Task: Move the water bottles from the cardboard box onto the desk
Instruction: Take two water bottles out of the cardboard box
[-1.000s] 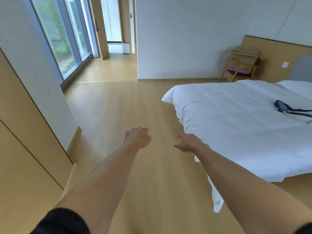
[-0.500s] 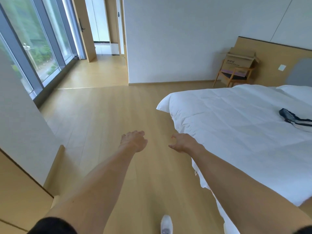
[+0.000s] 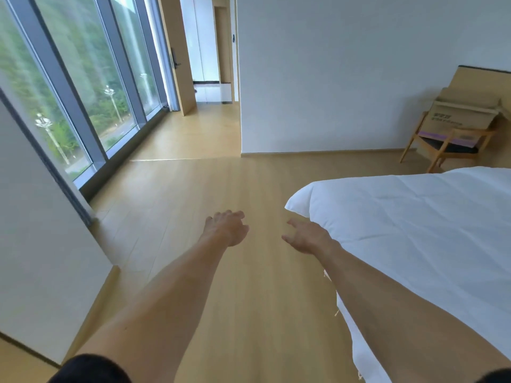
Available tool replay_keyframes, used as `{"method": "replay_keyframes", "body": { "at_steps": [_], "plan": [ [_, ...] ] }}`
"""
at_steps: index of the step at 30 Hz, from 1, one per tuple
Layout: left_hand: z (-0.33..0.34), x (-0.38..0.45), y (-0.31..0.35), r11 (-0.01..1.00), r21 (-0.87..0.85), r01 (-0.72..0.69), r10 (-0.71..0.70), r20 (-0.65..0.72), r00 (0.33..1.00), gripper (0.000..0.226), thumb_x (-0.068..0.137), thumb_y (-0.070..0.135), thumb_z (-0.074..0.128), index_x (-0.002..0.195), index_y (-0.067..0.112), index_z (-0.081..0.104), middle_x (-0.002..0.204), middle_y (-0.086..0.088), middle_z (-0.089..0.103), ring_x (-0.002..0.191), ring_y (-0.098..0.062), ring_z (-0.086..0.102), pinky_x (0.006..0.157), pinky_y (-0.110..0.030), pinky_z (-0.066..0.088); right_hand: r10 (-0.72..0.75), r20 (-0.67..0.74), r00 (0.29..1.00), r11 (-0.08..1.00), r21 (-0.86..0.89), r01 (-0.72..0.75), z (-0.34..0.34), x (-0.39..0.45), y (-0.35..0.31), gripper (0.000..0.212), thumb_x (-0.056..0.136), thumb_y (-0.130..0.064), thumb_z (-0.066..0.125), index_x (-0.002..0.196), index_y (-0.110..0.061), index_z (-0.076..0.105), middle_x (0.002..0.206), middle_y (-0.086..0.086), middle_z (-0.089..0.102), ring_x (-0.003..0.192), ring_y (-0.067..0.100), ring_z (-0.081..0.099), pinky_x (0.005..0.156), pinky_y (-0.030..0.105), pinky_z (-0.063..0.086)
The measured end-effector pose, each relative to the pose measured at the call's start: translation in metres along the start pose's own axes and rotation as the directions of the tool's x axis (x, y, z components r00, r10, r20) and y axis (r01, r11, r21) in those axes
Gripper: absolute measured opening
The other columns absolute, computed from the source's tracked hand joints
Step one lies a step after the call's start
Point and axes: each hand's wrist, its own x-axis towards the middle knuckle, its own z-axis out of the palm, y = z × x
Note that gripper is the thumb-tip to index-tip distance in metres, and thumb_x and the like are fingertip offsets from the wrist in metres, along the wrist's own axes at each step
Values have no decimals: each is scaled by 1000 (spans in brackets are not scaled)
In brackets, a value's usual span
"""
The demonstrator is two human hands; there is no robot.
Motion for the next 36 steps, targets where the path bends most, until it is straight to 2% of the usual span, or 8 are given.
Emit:
{"method": "replay_keyframes", "body": {
  "at_steps": [5, 11, 18, 25, 31, 36],
  "plan": [
    [-16, 71, 18, 1000, -17, 3, -4, -17, 1000, 54, 102, 50, 39, 153, 33, 35, 155, -4, 39, 141, -29, 37, 114, -43, 29, -60, -72, 996, 997, 50, 64, -27, 71, 5, 60, 100, -55, 41, 154, -33, 27, 148, 8, 46, 132, 30, 49, 104, 46, 45],
    [-31, 155, 27, 1000, -21, -2, 2, -12, 1000, 54, 103, 49, 39, 154, 34, 33, 156, -4, 38, 140, -30, 37, 114, -45, 29, -55, -75, 996, 995, 78, 60, -49, 143, 19, 61, 101, -53, 42, 156, -31, 26, 147, 11, 44, 131, 31, 49, 106, 45, 43],
    [-45, 275, 47, 997, -22, -76, 76, -20, 997, 54, 103, 48, 39, 154, 34, 32, 155, -4, 39, 140, -29, 37, 113, -44, 29, 7, -67, 998, 998, 57, -4, -78, 243, 39, 61, 101, -53, 42, 155, -31, 28, 149, 11, 44, 133, 31, 48, 106, 42, 42],
    [-72, 439, 50, 987, -24, -161, 160, -23, 987, 53, 103, 46, 38, 154, 33, 33, 153, -3, 40, 139, -29, 38, 111, -44, 30, 101, -30, 994, 993, 64, -99, -119, 392, 40, 58, 100, -51, 44, 153, -32, 31, 152, 7, 43, 136, 28, 45, 109, 42, 40],
    [-110, 572, 33, 986, -5, -168, 168, -8, 986, 53, 103, 46, 38, 154, 34, 33, 153, -3, 41, 138, -29, 39, 111, -43, 30, 166, -1, 986, 982, 87, -165, -162, 514, 26, 61, 98, -50, 47, 154, -33, 31, 153, 5, 44, 138, 28, 43, 110, 41, 40],
    [-129, 657, 36, 983, -11, -181, 181, -5, 983, 53, 102, 47, 38, 154, 35, 33, 153, -2, 41, 139, -27, 38, 111, -43, 30, 189, 7, 982, 981, 38, -189, -185, 597, 27, 61, 97, -52, 45, 153, -31, 33, 150, 1, 48, 136, 26, 45, 107, 38, 42]
  ]
}}
